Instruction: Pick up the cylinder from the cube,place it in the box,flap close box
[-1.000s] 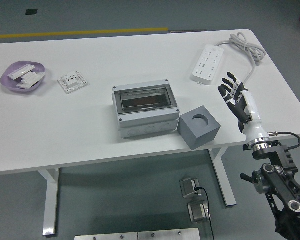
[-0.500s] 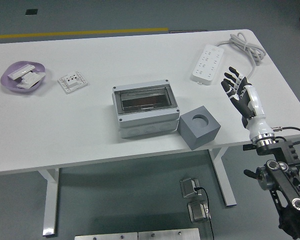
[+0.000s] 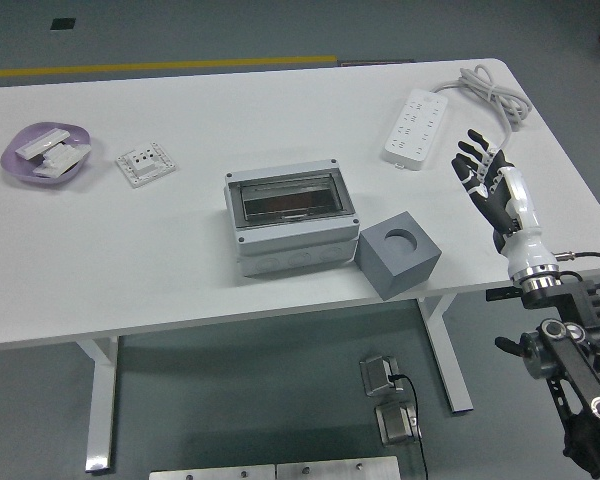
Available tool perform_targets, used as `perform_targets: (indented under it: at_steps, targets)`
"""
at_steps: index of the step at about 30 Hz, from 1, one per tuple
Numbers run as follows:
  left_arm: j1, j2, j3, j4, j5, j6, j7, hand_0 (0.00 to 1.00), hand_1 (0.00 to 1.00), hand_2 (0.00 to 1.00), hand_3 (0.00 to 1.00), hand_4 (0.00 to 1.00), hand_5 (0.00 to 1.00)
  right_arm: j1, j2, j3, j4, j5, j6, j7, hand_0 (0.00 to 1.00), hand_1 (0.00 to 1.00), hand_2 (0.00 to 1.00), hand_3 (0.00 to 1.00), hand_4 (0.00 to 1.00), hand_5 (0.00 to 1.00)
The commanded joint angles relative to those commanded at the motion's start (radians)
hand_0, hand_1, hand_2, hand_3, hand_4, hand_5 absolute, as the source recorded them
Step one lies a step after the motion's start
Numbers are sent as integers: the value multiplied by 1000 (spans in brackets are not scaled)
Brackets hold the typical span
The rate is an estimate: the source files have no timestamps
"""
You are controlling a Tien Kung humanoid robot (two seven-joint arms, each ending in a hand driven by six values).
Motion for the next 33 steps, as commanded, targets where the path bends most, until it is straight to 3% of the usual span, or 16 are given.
perform_targets:
  at_steps: [21, 33]
  targets:
    - [-4, -6, 35, 0, -18, -5, -2, 664, 651, 606, 676, 642, 204, -1, -18, 7, 12, -12, -3, -3, 877, 842, 861, 907, 998, 684]
    - [0, -7, 97, 0, -64, -10, -5, 664, 651, 606, 676, 642, 204, -8, -29, 20, 27, 24, 0, -1, 876, 840, 855, 903, 998, 682]
